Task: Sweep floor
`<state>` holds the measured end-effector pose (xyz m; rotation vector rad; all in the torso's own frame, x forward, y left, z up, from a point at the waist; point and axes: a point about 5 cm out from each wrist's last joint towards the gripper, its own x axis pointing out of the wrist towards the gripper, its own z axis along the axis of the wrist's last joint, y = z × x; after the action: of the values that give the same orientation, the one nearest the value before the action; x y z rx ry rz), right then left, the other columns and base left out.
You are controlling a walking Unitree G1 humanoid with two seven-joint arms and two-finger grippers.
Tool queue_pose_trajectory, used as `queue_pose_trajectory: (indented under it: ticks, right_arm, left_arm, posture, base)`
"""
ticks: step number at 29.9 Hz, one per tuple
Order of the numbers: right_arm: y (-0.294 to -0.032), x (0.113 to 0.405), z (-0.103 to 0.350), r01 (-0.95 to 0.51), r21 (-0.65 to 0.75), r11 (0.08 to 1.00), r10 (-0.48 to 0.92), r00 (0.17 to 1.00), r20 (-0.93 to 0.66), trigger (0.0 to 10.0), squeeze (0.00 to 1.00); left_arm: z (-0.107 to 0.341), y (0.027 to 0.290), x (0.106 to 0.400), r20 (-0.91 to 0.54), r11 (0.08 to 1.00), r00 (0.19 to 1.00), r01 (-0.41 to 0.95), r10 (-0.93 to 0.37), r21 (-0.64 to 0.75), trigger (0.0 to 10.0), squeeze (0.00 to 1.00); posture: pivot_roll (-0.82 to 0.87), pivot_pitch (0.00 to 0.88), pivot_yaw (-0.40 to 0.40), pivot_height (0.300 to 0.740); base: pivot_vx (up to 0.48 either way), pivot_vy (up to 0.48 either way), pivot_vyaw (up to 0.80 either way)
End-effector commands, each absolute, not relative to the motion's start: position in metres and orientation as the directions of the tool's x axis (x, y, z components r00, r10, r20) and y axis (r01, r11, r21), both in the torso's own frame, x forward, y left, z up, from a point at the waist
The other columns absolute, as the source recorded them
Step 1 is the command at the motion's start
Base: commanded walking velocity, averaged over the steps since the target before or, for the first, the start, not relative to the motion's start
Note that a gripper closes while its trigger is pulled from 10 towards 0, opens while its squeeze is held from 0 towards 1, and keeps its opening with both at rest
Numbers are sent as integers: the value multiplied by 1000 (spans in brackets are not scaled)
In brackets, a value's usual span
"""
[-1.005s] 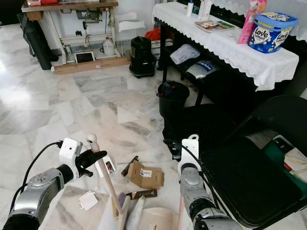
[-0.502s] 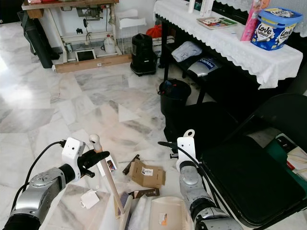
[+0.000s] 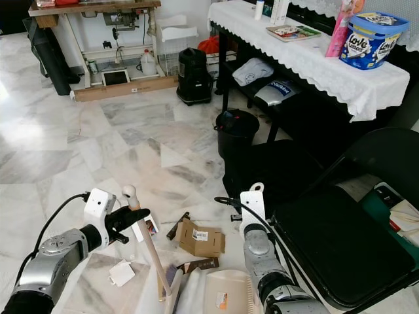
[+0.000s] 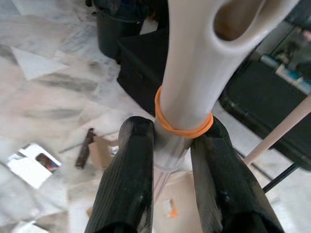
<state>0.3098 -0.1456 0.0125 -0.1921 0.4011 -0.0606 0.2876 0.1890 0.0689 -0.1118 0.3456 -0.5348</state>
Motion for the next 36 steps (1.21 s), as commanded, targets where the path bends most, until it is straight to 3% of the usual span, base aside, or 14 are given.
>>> queue_pose_trajectory:
  ticks: [1, 6, 12, 19, 23, 27, 29, 36]
  right_arm:
    - [-143, 294, -7, -11, -192, 981, -85, 870, -486, 10000, 0]
    - [-142, 295, -6, -14, -182, 983, -77, 872, -483, 10000, 0]
    - [-140, 297, -4, -16, -177, 984, -72, 876, -477, 10000, 0]
    - [-142, 299, -1, -12, -175, 985, -72, 881, -468, 10000, 0]
    - [-142, 303, 4, 2, -145, 989, -65, 900, -431, 10000, 0]
    - [-142, 306, 8, 12, -119, 993, -59, 911, -407, 10000, 0]
    - [-143, 310, 14, 28, -95, 995, -61, 929, -365, 10000, 0]
    - [-146, 320, 31, 74, -3, 997, -72, 963, -261, 10000, 0]
  left_arm:
    - [72, 184, 288, -257, 818, 783, 495, -566, -292, 10000, 0]
    - [94, 191, 296, -108, 780, 831, 458, -546, -426, 10000, 0]
    - [109, 196, 301, -33, 776, 859, 443, -510, -448, 10000, 0]
    - [125, 204, 310, 17, 842, 911, 387, -411, -376, 10000, 0]
    - [149, 215, 316, 142, 881, 953, 303, -269, -363, 10000, 0]
    - [152, 220, 317, 149, 926, 968, 236, -199, -295, 10000, 0]
    - [153, 226, 318, 170, 964, 981, 128, -89, -234, 10000, 0]
    - [147, 219, 317, 173, 987, 984, 63, -37, -146, 10000, 0]
  posture:
    - [91, 14, -23, 740]
    - [91, 14, -23, 740]
    - [91, 14, -25, 740]
    - [90, 10, -29, 740]
    - [87, 7, -31, 740]
    - [87, 5, -32, 740]
    - [83, 3, -31, 740]
    - [71, 0, -35, 740]
  base:
    - [0, 0, 0]
    - [0, 0, 0]
    - [0, 0, 0]
    - [0, 0, 0]
    - [0, 0, 0]
    - [0, 0, 0]
    - [0, 0, 0]
    - [0, 0, 0]
